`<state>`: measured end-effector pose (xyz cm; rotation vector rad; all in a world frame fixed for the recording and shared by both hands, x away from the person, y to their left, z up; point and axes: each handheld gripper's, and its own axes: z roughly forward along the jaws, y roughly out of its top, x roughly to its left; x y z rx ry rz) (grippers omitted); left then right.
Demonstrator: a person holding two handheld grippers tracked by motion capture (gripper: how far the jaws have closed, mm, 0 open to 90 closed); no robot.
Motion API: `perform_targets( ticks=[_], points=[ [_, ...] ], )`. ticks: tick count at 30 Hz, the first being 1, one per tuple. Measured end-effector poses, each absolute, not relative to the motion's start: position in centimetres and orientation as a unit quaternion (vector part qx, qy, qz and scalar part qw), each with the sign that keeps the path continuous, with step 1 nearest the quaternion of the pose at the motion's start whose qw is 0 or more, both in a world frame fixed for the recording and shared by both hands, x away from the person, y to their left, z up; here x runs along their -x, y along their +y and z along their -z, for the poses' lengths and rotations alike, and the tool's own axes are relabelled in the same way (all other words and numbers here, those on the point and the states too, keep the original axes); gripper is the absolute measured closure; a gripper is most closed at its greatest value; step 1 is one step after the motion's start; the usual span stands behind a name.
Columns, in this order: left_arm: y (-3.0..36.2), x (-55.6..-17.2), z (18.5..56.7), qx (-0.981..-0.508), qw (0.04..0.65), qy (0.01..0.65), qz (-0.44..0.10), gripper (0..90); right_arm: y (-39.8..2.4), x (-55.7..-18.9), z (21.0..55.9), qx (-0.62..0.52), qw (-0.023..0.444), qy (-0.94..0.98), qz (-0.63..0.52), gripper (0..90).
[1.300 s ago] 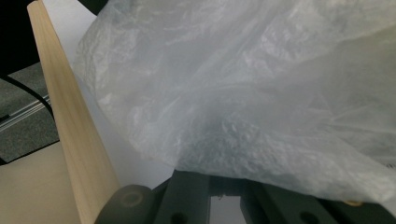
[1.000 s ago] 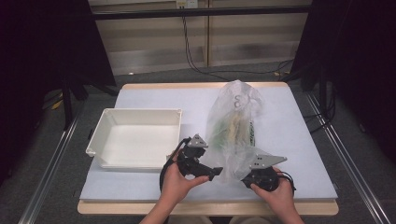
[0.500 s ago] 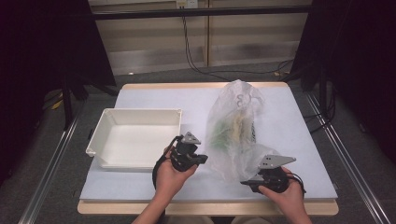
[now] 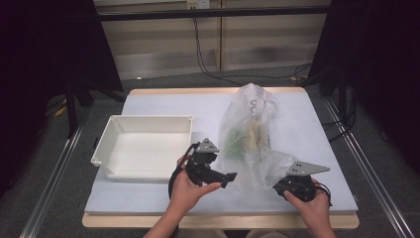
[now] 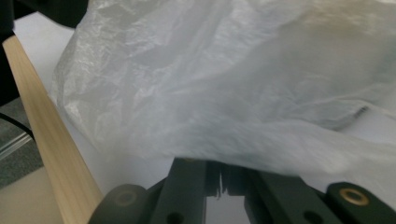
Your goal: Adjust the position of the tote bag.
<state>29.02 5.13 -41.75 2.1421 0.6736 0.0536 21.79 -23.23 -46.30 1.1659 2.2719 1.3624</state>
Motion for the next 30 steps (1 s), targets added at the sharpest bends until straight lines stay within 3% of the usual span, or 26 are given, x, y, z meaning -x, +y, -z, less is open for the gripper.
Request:
perform_targets(
  ticks=[4,12,14,15,16,19,20,22,24,25,26,28,30],
  points=[
    [4.4,-28.5,42.0,-0.870,0.424,0.250,-0.030,3.0,-21.5,-21.8,45.9,-0.383,0.136,0.789,-0.461,90.0],
    [2.6,-27.8,43.9,-0.886,0.398,0.238,-0.029,5.8,-20.5,-21.7,46.1,-0.380,0.132,0.791,-0.462,90.0],
    [2.6,-28.0,44.4,-0.888,0.388,0.245,-0.026,16.8,-20.3,-21.7,46.0,-0.379,0.133,0.791,-0.462,90.0],
    [2.6,-28.0,44.4,-0.888,0.388,0.245,-0.026,29.7,-20.3,-21.7,46.0,-0.379,0.133,0.791,-0.462,90.0],
    [2.7,-28.1,44.5,-0.889,0.384,0.246,-0.031,29.7,-20.3,-21.7,46.0,-0.376,0.131,0.792,-0.462,89.6],
    [3.5,-28.4,44.8,-0.887,0.371,0.275,-0.030,85.8,-20.2,-21.7,46.1,-0.373,0.133,0.799,-0.453,83.2],
    [3.8,-28.6,44.7,-0.887,0.364,0.282,-0.031,90.0,-20.2,-21.8,46.1,-0.375,0.130,0.799,-0.451,80.8],
    [4.0,-28.7,44.6,-0.887,0.359,0.288,-0.036,90.0,-20.3,-21.8,46.1,-0.377,0.130,0.799,-0.450,76.5],
    [4.7,-28.8,44.1,-0.885,0.353,0.302,-0.040,90.0,-20.6,-21.9,46.1,-0.384,0.130,0.802,-0.438,66.1],
    [4.7,-28.8,44.1,-0.885,0.353,0.302,-0.040,90.0,-20.6,-21.9,46.1,-0.384,0.130,0.802,-0.438,66.1],
    [5.1,-29.0,44.0,-0.883,0.352,0.309,-0.039,90.0,-21.0,-22.0,46.2,-0.391,0.127,0.803,-0.432,56.8],
    [5.2,-29.0,44.0,-0.881,0.355,0.310,-0.042,90.0,-21.3,-22.1,46.2,-0.394,0.131,0.803,-0.428,55.6],
    [5.5,-29.1,43.9,-0.877,0.358,0.317,-0.044,90.0,-22.6,-22.1,46.4,-0.407,0.145,0.806,-0.404,46.5]
  ],
)
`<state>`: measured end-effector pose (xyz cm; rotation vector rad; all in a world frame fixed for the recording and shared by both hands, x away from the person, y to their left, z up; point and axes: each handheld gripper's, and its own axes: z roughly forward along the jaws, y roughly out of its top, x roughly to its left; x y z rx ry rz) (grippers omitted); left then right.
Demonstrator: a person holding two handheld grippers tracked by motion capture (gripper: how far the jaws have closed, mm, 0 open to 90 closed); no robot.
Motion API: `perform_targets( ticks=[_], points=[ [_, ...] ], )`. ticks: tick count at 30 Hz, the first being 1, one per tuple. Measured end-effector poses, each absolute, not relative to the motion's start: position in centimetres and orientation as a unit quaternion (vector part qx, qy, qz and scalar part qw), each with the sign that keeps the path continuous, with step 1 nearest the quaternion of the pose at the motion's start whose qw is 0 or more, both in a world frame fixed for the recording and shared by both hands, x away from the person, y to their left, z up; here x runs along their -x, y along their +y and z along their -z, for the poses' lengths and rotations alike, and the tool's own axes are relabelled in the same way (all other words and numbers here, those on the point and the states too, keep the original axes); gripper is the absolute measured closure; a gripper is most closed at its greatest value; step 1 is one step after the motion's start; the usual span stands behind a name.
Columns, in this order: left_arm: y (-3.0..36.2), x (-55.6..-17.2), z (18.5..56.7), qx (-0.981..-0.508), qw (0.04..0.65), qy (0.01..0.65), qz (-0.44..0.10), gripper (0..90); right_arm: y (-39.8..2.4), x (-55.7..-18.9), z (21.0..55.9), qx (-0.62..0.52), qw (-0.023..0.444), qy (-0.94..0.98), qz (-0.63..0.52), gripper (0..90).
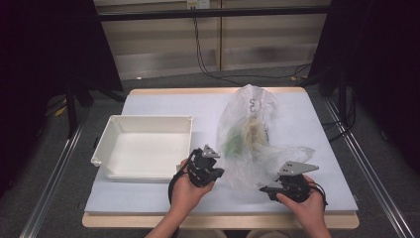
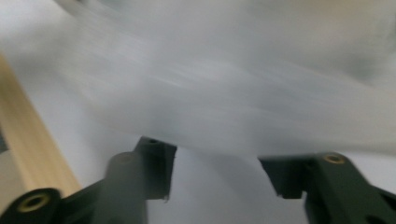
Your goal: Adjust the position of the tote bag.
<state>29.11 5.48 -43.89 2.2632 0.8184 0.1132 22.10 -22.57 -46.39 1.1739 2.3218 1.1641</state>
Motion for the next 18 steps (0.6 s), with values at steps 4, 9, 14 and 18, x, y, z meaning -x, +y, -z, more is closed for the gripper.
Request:
perform_targets(
  ticks=[4,9,14,18],
  points=[
    [5.7,-29.3,43.9,-0.876,0.357,0.323,-0.041,90.0,-24.2,-22.2,46.6,-0.429,0.150,0.798,-0.396,43.4],
    [6.0,-29.4,44.0,-0.876,0.357,0.321,-0.042,90.0,-26.1,-22.2,46.7,-0.435,0.163,0.790,-0.401,42.8],
    [6.5,-29.5,43.7,-0.875,0.352,0.328,-0.047,90.0,-25.8,-23.1,46.9,-0.445,0.153,0.779,-0.414,40.2],
    [6.9,-29.6,43.5,-0.866,0.374,0.331,-0.036,89.0,-23.3,-24.1,47.6,-0.404,0.144,0.798,-0.423,67.7]
  ],
)
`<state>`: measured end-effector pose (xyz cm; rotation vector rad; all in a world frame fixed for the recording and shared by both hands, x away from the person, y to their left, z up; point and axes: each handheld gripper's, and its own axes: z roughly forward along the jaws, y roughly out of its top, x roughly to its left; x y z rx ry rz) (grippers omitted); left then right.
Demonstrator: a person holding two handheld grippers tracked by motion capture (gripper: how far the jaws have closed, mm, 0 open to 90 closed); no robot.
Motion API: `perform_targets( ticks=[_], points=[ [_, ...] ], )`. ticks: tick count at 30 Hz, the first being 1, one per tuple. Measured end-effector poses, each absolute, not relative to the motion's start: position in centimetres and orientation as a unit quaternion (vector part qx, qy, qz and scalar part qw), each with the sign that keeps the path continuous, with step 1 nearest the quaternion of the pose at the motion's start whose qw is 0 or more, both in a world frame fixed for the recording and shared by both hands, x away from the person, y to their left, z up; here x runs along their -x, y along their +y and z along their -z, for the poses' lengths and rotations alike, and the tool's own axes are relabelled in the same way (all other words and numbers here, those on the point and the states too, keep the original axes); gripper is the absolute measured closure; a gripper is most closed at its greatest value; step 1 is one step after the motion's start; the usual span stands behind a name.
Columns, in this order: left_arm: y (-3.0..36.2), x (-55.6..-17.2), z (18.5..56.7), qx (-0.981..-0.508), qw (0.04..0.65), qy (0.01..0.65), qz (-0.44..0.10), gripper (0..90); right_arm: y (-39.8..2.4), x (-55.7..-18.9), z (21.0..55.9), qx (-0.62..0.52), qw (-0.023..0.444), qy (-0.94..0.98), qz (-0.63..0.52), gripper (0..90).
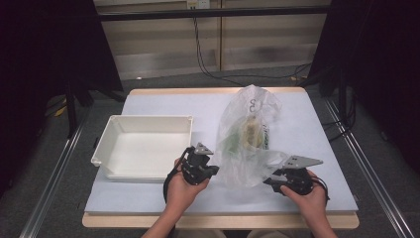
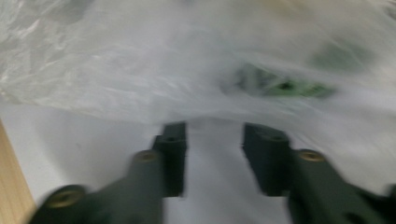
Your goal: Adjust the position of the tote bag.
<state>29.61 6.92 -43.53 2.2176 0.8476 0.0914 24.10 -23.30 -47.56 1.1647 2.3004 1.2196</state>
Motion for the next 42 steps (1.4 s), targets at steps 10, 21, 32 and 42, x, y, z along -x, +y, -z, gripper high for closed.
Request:
perform_targets(
  ticks=[10,21,32,42],
  points=[
    [6.5,-29.5,42.2,-0.831,0.424,0.361,0.012,7.8,-19.0,-25.1,47.9,-0.375,0.124,0.817,-0.420,90.0],
    [5.8,-29.7,43.3,-0.867,0.370,0.334,-0.007,35.9,-17.3,-24.7,48.0,-0.356,0.114,0.824,-0.425,90.0],
    [7.7,-30.8,42.2,-0.867,0.350,0.352,-0.037,89.7,-20.9,-23.9,47.3,-0.377,0.127,0.820,-0.411,52.3],
    [8.6,-31.5,41.8,-0.865,0.343,0.362,-0.045,89.7,-25.1,-24.4,47.3,-0.436,0.164,0.792,-0.394,46.1]
  ],
)
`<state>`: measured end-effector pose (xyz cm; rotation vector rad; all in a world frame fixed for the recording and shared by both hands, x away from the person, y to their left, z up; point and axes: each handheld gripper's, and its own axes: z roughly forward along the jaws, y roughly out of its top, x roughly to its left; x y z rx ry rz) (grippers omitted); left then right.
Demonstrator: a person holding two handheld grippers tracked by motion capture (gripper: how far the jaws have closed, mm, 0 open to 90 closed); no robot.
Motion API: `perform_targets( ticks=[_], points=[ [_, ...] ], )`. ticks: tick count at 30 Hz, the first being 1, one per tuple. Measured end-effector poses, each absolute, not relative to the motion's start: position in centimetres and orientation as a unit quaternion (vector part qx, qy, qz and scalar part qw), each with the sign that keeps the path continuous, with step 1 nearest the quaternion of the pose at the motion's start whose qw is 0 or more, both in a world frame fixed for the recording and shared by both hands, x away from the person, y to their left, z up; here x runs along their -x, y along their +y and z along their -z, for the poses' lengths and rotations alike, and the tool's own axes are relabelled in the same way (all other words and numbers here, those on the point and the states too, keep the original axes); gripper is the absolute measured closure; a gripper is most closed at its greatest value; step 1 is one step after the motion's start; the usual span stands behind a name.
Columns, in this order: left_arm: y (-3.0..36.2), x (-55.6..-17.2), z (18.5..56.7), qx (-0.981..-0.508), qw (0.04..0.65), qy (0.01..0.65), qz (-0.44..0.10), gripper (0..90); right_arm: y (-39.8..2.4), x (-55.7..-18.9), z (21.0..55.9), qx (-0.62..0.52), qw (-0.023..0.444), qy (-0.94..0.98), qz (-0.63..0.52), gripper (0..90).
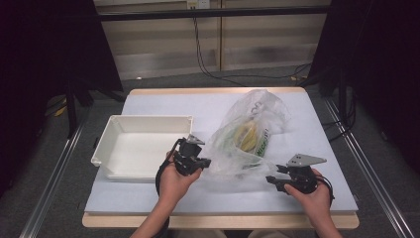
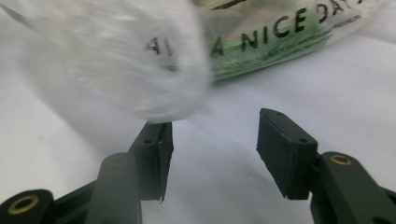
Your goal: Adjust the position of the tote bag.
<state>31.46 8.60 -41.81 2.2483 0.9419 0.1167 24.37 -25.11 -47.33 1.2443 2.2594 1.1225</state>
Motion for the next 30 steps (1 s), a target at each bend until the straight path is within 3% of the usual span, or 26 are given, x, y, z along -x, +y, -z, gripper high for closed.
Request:
perform_targets(
  ticks=[10,19,30],
  points=[
    [8.5,-32.2,42.0,-0.865,0.339,0.366,-0.046,89.8,-28.0,-27.7,47.8,-0.468,0.184,0.771,-0.391,42.7],
    [8.4,-32.1,41.9,-0.865,0.344,0.363,-0.046,89.7,-27.1,-32.0,47.1,-0.463,0.189,0.751,-0.431,43.0],
    [8.4,-32.4,41.8,-0.863,0.351,0.361,-0.039,89.7,-26.3,-34.9,47.3,-0.476,0.205,0.746,-0.417,40.9]
  ],
)
